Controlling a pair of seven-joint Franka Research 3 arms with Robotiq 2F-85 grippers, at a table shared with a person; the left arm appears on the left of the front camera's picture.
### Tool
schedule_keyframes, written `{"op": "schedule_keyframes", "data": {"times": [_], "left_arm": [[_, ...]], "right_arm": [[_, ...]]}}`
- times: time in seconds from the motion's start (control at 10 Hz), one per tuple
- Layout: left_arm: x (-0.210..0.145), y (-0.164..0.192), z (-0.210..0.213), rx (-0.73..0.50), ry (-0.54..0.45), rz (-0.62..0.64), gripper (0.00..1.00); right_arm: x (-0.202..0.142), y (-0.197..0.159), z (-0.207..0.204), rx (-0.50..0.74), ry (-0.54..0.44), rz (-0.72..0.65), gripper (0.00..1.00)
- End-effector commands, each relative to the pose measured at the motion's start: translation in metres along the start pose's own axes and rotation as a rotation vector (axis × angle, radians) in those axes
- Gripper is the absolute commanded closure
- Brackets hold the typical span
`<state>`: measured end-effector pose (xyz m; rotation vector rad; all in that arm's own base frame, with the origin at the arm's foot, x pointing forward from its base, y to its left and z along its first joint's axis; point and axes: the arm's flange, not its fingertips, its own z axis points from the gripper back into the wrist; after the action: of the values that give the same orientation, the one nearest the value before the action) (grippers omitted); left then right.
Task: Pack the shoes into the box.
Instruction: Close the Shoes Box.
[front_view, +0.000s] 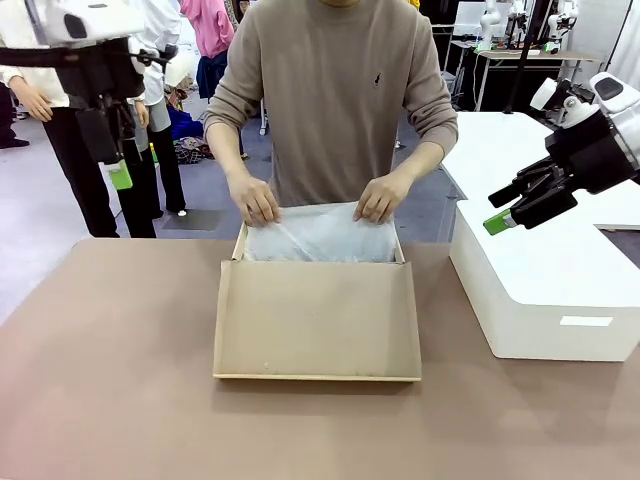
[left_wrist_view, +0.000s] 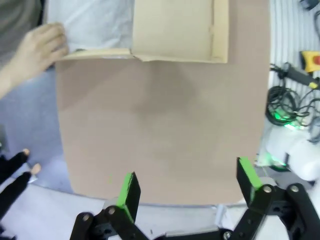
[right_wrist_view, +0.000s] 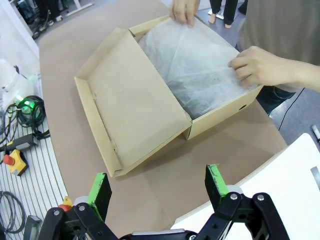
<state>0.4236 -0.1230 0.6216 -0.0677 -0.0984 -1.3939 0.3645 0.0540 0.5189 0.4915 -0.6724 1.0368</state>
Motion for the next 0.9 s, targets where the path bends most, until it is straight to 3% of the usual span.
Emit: {"op": "schedule_keyframes", "data": {"times": [0.0,0.1,0.3,0.5,0.8], "left_arm": [[-0.033,-0.014,-0.018,0.044,-0.084,-0.049,0.00],[-0.043,-0.015,-0.021,0.045,-0.117,-0.052,0.00],[-0.062,-0.010,-0.035,0.087,-0.092,-0.020,0.00],[-0.072,0.005,-0.050,0.105,-0.181,0.063,0.00],[-0.089,0.024,-0.062,0.090,-0.208,0.097,0.00]], "right_arm": [[0.000,-0.002,-0.003,0.012,-0.041,0.020,0.00],[0.000,-0.002,-0.003,0.012,-0.041,0.020,0.00],[0.000,-0.002,-0.003,0.012,-0.041,0.020,0.00],[0.000,-0.002,-0.003,0.012,-0.041,0.020,0.00],[0.000,-0.002,-0.003,0.012,-0.041,0.020,0.00]]}}
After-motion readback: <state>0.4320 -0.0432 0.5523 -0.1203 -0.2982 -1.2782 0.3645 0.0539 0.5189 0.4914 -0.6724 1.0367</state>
